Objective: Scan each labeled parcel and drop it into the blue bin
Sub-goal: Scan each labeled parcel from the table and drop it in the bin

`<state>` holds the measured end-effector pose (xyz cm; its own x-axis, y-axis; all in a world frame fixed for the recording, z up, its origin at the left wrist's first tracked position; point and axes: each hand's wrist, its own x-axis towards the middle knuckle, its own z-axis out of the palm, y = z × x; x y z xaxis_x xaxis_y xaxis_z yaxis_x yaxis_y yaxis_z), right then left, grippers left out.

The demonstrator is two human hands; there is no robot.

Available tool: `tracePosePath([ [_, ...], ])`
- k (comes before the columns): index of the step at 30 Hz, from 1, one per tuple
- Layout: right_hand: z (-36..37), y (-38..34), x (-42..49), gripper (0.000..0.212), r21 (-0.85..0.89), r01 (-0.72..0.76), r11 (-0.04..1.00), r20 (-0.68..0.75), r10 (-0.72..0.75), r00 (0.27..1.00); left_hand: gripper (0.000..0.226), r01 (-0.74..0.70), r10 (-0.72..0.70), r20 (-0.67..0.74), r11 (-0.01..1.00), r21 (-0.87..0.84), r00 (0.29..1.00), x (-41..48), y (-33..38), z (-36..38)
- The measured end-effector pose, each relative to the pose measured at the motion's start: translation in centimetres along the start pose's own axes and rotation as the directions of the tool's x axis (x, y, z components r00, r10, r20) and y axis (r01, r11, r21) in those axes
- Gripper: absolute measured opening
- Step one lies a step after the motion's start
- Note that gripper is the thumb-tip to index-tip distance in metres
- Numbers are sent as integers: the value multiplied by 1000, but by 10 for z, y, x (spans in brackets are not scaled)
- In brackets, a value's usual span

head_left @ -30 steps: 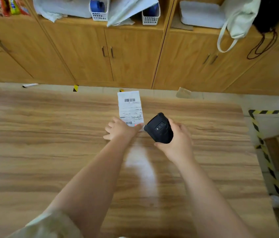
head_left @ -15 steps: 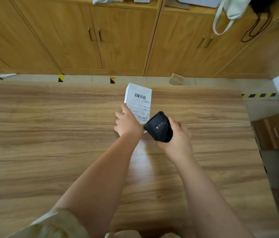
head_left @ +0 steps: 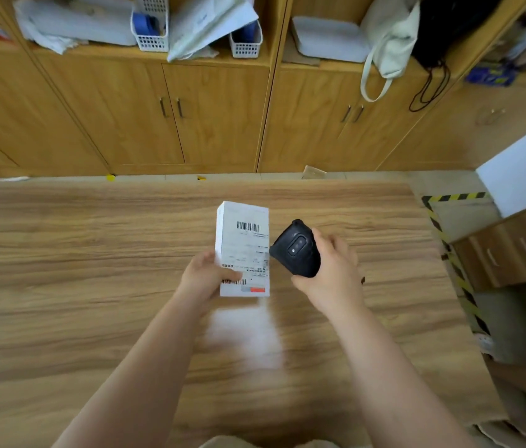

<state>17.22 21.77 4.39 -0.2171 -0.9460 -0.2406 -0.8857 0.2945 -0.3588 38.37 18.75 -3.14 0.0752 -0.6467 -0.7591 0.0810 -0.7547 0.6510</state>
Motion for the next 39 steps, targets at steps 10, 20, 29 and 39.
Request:
tracePosePath([
  [10, -8, -11, -31, 92, -268, 35, 963, 11, -33, 999, 65, -314, 346, -178, 931, 188, 921, -57, -8, 5],
  [20, -26, 23, -58, 82, -87, -105, 991, 29, 108, 994, 67, -327, 358, -144, 924, 199, 923, -72, -10, 29],
  [29, -62, 94, -120, 74, 63, -273, 960, -69, 277, 958, 74, -321, 321, 39, 923, 213, 946, -106, -22, 95],
  [39, -96, 251, -314, 79, 426, -540, 726, -232, 664, 711, 7, 137, -243, 524, 963, 233, 817, -244, -126, 246],
])
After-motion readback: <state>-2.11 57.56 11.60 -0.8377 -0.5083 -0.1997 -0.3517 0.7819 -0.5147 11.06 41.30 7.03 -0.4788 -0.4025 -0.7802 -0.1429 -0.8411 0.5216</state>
